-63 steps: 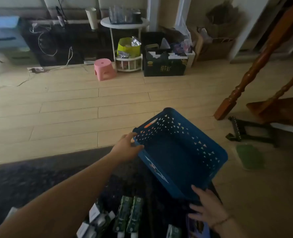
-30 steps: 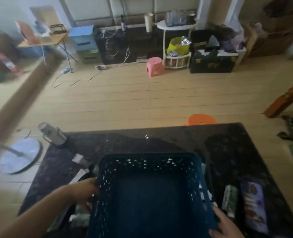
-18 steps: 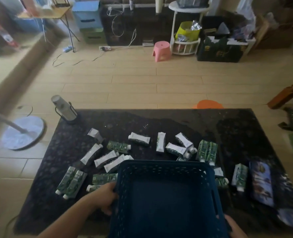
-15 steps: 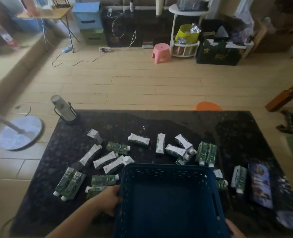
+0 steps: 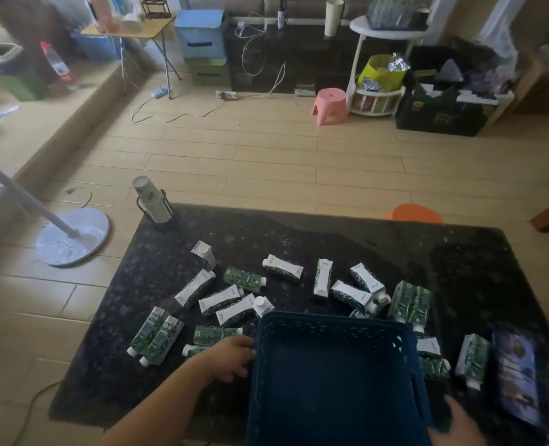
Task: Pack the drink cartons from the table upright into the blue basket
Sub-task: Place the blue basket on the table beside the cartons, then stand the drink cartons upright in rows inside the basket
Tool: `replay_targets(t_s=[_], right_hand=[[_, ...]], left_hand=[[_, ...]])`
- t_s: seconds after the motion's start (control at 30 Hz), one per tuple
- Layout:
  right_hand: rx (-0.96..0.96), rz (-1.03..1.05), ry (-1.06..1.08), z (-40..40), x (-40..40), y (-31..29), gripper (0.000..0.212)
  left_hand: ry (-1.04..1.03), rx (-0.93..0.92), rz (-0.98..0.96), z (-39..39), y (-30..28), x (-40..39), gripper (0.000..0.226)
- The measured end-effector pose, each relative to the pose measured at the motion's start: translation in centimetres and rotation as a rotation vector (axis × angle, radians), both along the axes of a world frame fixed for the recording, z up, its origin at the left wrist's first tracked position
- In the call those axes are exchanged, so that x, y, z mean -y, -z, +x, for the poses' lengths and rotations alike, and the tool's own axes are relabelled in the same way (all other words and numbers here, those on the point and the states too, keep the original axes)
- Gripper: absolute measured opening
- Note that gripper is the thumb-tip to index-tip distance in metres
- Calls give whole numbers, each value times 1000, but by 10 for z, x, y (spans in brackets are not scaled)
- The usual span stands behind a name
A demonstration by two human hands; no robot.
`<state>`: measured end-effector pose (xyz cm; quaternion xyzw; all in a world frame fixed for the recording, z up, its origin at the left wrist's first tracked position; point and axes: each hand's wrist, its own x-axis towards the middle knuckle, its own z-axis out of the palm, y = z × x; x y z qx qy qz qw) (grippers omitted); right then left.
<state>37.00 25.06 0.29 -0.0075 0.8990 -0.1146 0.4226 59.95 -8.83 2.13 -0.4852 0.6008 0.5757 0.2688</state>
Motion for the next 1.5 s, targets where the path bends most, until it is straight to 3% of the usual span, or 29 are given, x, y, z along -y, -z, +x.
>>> replay_targets(t_s=[0.1, 0.23, 0.33, 0.5, 0.7, 0.83, 0.97, 1.1, 1.23, 1.37, 1.5], right_hand=[[-215, -5, -176, -6, 42, -20, 49], [-325, -254, -463, 15, 119, -51, 56], [-346, -424, -635, 32, 172, -61, 51], [-288, -360, -875, 58, 258, -45, 45], [-80, -263, -797, 83, 353, 11, 44], [-78, -45, -875, 86, 380, 55, 34], [-205, -43, -936, 84, 383, 80, 29], [-201, -80, -1019, 79, 384, 85, 36], [-162, -57, -1160, 71, 390, 79, 23], [-161, -2, -1317, 74, 395, 80, 25], [-225, -65, -1263, 67, 396, 68, 25]], left_hand=[[-136, -49, -66, -1, 2, 17, 32], [-290, -78, -133, 5, 14, 36, 29], [-354, -108, -167, 10, 27, 45, 25], [-452, -144, -177, 19, 42, 58, 23], [-419, -197, -218, 22, 69, 94, 24], [-369, -251, -173, 23, 82, 118, 29], [-421, -286, -119, 28, 91, 132, 31], [-423, -300, -60, 32, 95, 123, 33], [-401, -346, -42, 27, 91, 108, 35], [-413, -356, -66, 25, 86, 101, 36], [-331, -382, -171, 23, 86, 94, 57]])
